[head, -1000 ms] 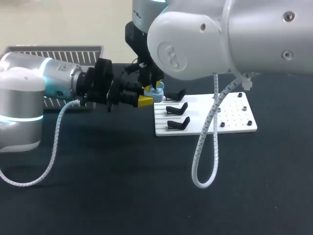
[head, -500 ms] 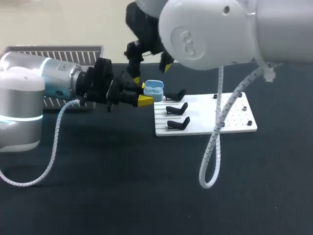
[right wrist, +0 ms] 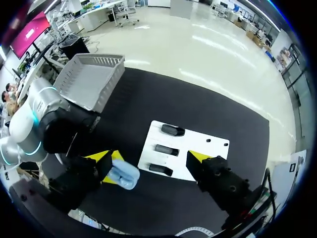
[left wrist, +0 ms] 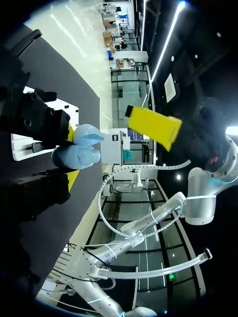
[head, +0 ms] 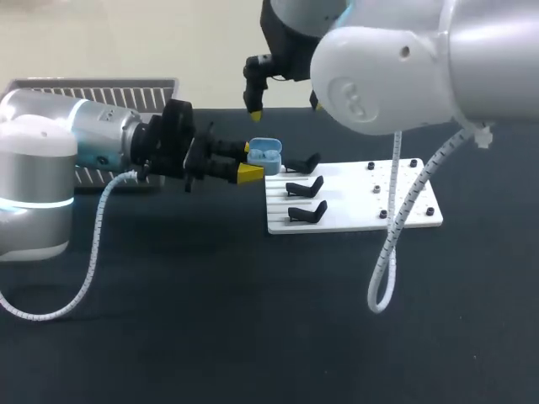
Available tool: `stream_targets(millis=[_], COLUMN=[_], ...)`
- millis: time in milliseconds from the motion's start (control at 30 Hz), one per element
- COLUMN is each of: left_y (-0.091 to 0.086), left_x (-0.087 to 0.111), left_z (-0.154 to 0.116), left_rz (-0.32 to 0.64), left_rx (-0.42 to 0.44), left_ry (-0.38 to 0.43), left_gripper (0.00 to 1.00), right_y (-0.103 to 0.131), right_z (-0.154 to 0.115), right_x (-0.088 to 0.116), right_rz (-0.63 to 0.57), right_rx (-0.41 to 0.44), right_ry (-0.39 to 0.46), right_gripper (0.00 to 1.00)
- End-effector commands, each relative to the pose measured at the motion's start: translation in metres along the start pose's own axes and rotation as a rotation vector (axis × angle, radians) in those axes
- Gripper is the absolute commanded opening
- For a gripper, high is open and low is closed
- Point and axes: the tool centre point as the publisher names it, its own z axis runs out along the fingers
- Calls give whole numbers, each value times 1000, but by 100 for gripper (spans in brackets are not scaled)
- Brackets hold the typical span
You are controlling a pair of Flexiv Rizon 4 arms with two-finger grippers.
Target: Pick up each earbud case from the left stands, insert the matching earbuds, close the lid, and place the case in the box.
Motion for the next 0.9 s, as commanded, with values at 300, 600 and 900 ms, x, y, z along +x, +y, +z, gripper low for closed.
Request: stream_targets(millis=[300,600,900], left_y=[-1,-1,-1], left_x=[0,0,0], left_z=[0,0,0], left_rz=[3,3,3], left_rx=[-4,-4,-4], left_ry=[-2,-2,-2], left_gripper=[0,0,0], right_y=[-21,-22,-17], right_z=[31,49,38], right_x=[-11,-1,23], right_rz=[44,24,5], right_rx=[-9,-24,-33], right_ry=[66,114,121], right_gripper=[100,100,100])
